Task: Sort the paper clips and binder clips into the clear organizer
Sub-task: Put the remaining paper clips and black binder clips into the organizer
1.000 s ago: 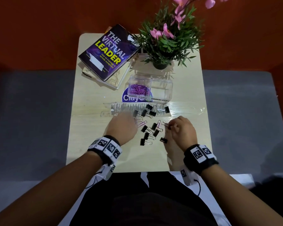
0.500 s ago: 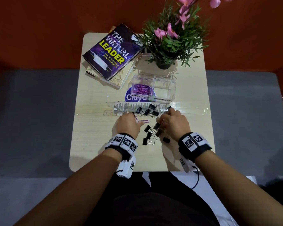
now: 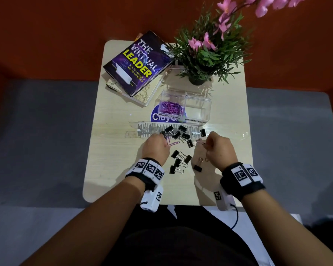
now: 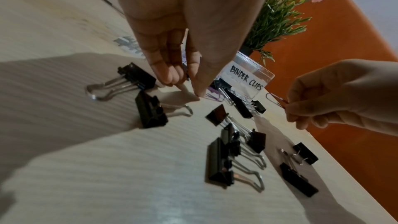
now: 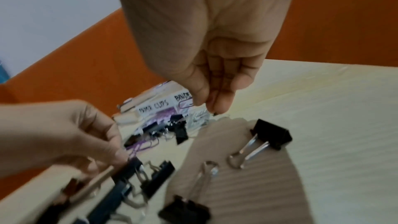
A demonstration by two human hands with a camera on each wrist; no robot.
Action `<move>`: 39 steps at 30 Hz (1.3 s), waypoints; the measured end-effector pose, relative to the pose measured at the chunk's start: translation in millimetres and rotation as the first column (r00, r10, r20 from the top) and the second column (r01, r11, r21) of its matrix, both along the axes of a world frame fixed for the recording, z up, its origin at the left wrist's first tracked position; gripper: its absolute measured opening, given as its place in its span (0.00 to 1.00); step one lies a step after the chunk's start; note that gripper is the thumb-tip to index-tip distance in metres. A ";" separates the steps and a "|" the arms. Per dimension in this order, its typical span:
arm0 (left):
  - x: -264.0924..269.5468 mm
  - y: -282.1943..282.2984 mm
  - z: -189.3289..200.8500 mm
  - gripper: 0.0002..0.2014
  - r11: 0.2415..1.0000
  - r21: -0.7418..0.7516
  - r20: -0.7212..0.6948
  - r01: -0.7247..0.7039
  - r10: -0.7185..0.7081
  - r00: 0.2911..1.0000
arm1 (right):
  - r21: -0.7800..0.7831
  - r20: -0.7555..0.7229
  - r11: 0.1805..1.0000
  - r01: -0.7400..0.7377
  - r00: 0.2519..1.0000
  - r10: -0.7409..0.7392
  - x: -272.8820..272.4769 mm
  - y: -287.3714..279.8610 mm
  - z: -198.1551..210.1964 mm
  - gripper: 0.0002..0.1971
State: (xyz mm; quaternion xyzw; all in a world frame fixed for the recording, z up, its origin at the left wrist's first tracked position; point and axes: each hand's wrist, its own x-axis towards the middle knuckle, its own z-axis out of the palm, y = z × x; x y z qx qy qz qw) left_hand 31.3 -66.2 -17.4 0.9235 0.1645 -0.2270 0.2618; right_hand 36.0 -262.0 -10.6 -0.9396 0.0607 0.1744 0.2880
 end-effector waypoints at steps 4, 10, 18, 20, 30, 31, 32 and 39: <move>-0.9 -7.3 -2.0 0.22 0.998 0.034 0.018 -0.060 0.059 0.998 | 0.141 0.048 0.980 0.142 0.988 -0.150 -3.2 5.6 -2.4 0.10; 6.8 -20.9 -8.0 0.17 0.988 0.074 0.035 -0.139 0.137 0.990 | 0.237 0.201 0.971 0.009 0.978 -0.058 20.5 37.2 20.1 0.09; 3.0 -29.3 -15.9 0.12 0.983 0.170 0.017 -0.065 0.063 0.998 | -0.027 0.294 0.960 -0.279 0.916 0.274 84.1 75.6 30.2 0.10; -1.7 -30.8 -18.8 0.17 0.973 0.230 -0.010 0.028 -0.026 1.000 | -0.004 0.309 0.965 -0.262 0.917 0.251 80.7 66.9 32.7 0.10; 37.7 16.0 35.2 0.11 0.945 0.098 0.027 0.313 -0.317 0.948 | 0.074 0.079 0.996 0.046 0.996 -0.051 -6.9 -36.7 -4.8 0.13; 54.0 15.2 40.9 0.11 0.946 0.106 0.087 0.305 -0.315 0.945 | 0.060 0.062 0.998 0.035 0.997 -0.039 -8.9 -36.7 -8.0 0.16; 69.8 13.3 44.4 0.09 0.951 0.109 0.150 0.290 -0.304 0.941 | 0.051 0.063 0.999 0.018 0.998 -0.022 -8.8 -34.7 -11.1 0.18; 112.9 -2.6 50.1 0.06 0.925 0.174 0.258 0.338 -0.374 0.891 | -0.043 0.062 0.984 -0.173 0.983 0.175 14.2 2.7 -18.3 0.26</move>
